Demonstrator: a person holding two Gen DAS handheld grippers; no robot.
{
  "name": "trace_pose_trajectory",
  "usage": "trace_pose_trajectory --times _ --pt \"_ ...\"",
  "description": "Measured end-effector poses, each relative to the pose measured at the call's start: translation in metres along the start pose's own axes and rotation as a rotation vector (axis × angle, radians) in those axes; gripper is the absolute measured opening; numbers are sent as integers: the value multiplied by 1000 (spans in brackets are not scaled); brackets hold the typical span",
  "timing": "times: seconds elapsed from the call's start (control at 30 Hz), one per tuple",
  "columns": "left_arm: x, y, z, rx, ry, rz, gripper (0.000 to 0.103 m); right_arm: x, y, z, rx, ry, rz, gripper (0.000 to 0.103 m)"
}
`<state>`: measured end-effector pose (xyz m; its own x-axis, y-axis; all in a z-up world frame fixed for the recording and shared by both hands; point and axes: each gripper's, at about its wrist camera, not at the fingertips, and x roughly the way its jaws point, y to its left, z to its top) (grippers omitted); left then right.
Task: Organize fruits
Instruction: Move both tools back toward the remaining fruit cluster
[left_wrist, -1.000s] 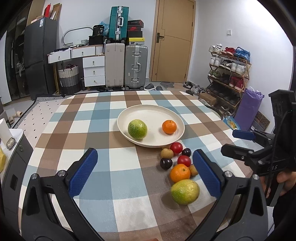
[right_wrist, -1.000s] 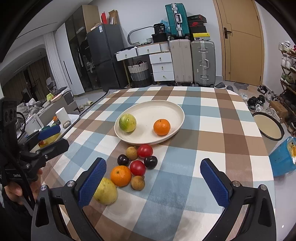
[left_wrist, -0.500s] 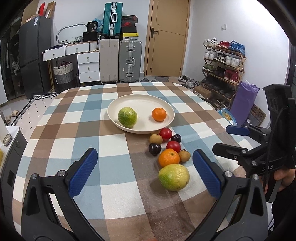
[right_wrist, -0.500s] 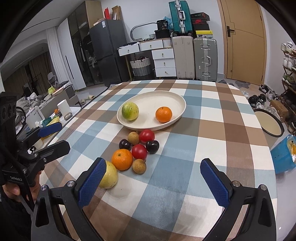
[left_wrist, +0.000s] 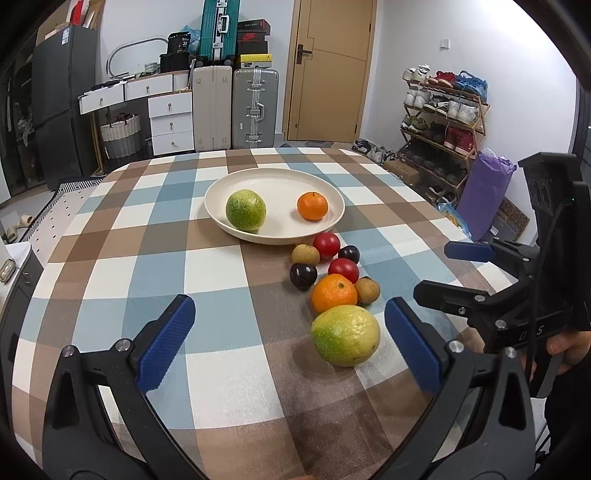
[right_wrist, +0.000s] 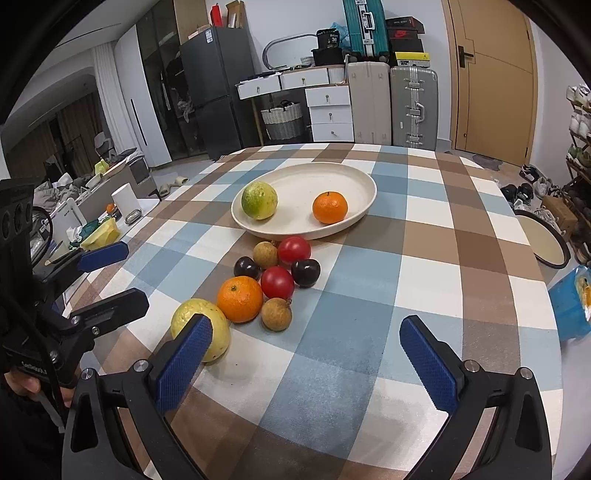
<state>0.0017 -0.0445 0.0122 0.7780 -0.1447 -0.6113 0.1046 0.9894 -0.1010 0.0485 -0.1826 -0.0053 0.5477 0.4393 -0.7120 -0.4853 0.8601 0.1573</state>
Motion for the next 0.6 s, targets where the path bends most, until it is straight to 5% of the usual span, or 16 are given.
trace_pose_trajectory --times 0.6 --pt "18 -4 -11 0 51 -32 102 15 -8 -1 -7 35 -25 103"
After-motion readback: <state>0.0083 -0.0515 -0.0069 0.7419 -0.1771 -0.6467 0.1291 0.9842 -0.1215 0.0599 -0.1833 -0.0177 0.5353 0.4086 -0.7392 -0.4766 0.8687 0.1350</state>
